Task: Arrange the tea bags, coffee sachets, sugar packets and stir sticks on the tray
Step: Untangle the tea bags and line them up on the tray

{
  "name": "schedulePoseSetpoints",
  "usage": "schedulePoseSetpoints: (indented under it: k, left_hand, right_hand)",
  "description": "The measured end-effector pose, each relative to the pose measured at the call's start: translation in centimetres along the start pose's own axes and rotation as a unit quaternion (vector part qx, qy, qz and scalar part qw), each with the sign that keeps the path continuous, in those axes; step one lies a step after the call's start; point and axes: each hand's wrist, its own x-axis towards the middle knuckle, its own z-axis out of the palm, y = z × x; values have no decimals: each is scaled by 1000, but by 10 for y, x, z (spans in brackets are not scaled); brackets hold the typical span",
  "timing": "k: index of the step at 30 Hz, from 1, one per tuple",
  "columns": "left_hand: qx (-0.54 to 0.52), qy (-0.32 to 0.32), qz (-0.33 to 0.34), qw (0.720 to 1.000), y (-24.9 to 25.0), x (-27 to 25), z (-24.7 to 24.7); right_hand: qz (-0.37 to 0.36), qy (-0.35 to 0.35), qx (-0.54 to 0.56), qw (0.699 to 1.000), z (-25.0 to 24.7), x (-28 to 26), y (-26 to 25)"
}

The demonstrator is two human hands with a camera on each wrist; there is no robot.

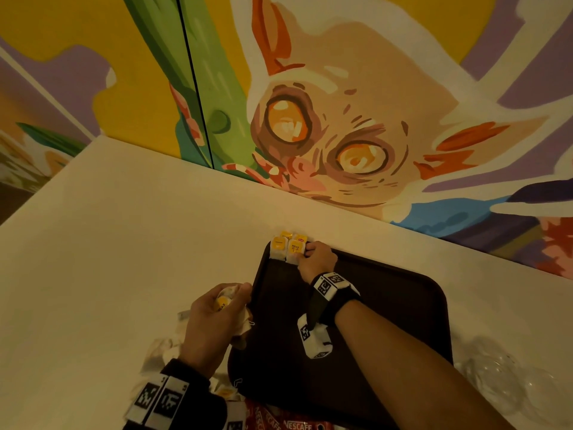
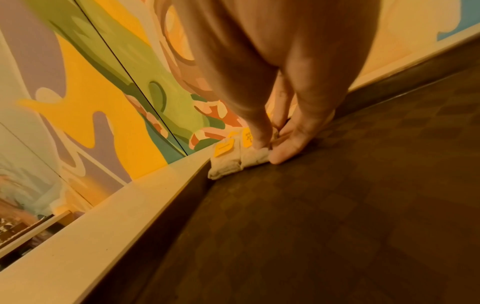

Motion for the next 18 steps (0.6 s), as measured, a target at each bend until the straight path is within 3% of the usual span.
schedulePoseSetpoints:
  k: [11,13,18]
  left_hand:
    - [-48,-39,-38,997,7,-1,6]
    - [-68,-51,-54,995,9,-1,10]
    - [-86,-91,-80,989,12,-6,22]
  right_hand:
    - [-32,18,61,997,-28,-28,-4]
    - [-55,-16,92,994,-41,-47,-11]
    - [-147,-192,154,958,-82,-113,-24]
